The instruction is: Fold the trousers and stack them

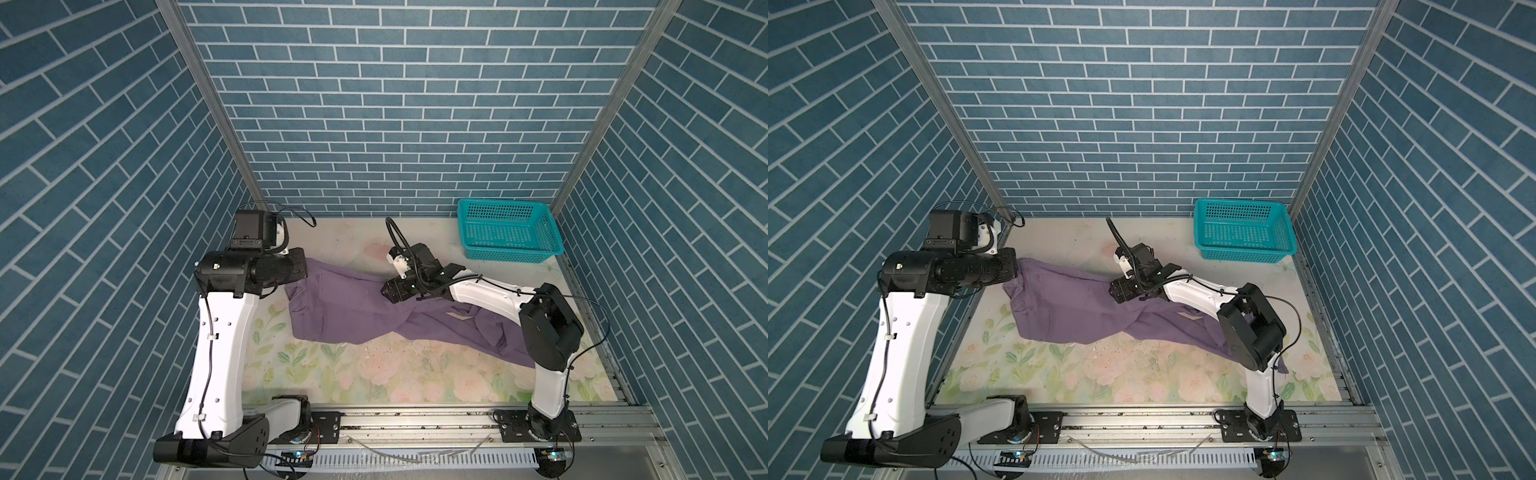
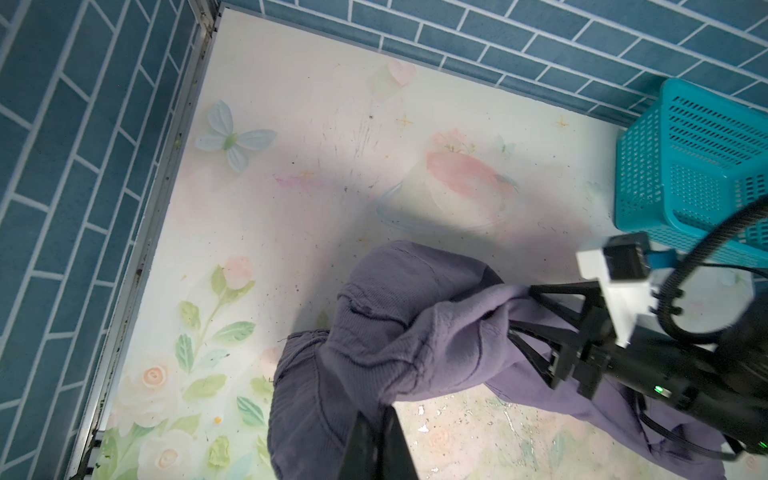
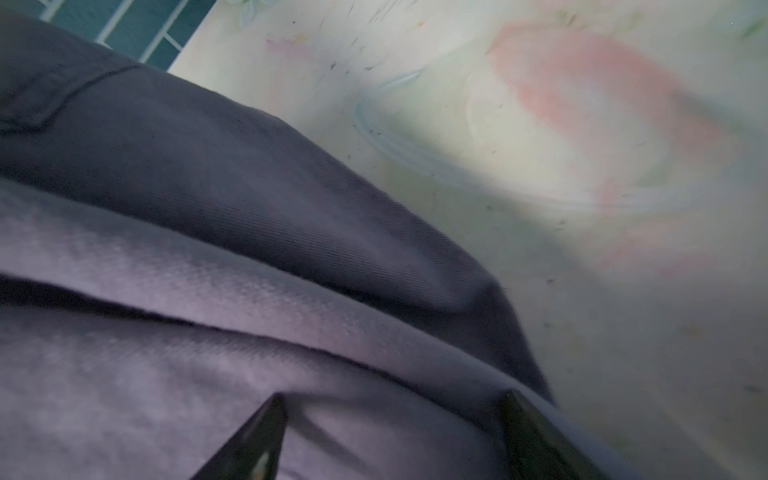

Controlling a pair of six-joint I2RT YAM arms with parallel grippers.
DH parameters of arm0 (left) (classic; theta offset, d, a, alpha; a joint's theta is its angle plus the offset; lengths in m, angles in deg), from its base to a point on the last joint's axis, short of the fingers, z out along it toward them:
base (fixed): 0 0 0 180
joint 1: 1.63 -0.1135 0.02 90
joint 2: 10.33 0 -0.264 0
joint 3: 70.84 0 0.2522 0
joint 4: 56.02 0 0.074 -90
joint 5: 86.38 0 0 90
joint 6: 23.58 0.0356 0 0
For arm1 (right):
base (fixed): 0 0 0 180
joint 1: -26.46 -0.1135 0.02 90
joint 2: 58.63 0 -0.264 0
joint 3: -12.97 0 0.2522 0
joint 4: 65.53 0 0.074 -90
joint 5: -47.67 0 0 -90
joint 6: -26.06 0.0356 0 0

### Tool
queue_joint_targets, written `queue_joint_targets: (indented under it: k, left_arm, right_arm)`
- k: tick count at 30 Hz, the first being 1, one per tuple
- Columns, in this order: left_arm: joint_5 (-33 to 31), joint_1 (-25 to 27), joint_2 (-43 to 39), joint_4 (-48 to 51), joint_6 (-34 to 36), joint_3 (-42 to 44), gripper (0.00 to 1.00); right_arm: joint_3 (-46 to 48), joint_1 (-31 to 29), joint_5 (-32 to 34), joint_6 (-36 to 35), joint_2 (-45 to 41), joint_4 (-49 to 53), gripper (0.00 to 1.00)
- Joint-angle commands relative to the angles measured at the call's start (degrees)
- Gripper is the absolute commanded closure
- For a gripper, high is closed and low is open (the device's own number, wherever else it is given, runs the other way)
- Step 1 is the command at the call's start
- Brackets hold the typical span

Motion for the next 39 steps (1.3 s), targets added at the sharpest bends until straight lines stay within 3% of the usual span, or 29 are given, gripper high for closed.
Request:
queue_joint_targets:
  k: [1, 3, 4, 9, 12, 16, 20, 24, 29, 33, 39]
  left_arm:
    - [2.3, -0.4, 0.3, -2.4, 1.7, -1.5, 1.0]
    - [2.8, -0.4, 1.7, -2.4, 1.9, -2.8, 1.0]
    - [3.2, -0.4, 2.7, -2.4, 2.0, -3.7, 1.0]
    - [4.1, -0.4, 8.7, -1.7, 2.1, -11.1, 1.0]
    - [5.3, -0.4, 12.5, -0.2, 2.0, -16.3, 1.0]
    - [3.4, -0.4, 15.8, 2.0, 2.2, -24.2, 1.0]
    - [1.7, -0.4, 17.4, 3.6, 2.9, -28.7, 1.0]
    - [1.0, -0.4, 14.4, -1.0, 2.7, -20.2, 1.0]
    - [-1.6, -0.4, 10.9, -7.3, 2.0, -6.3, 1.0]
    - [-3.7, -0.4, 9.0, -10.1, 1.2, 1.1, 1.0]
    - [-6.5, -0.4, 5.3, -10.5, -0.7, 8.3, 1.0]
  right_arm:
    - [-4.0, 0.3, -11.6, 5.5, 3.5, -3.6, 0.63]
    - [-6.2, 1.2, -12.8, 6.4, 4.2, -3.1, 0.93]
    - [-7.4, 1.9, -13.0, 6.3, 3.8, -2.3, 1.0]
    - [-13.8, 9.8, -9.1, 3.9, -2.2, 3.8, 1.0]
    - [-16.9, 13.4, -3.5, 0.0, -8.2, 8.0, 1.0]
    - [-17.3, 13.5, 6.3, -5.3, -17.0, 11.1, 1.0]
    - [-7.0, 7.6, 18.2, -9.4, -28.2, 7.3, 1.0]
    - [6.3, 0.1, 21.4, -5.8, -34.1, 4.7, 1.0]
    - [17.8, -10.0, 22.8, 2.4, -30.1, 3.6, 1.0]
    - [21.2, -17.8, 21.4, 7.6, -23.5, 1.4, 1.0]
    - [22.4, -22.7, 17.4, 12.0, -17.8, -2.5, 1.0]
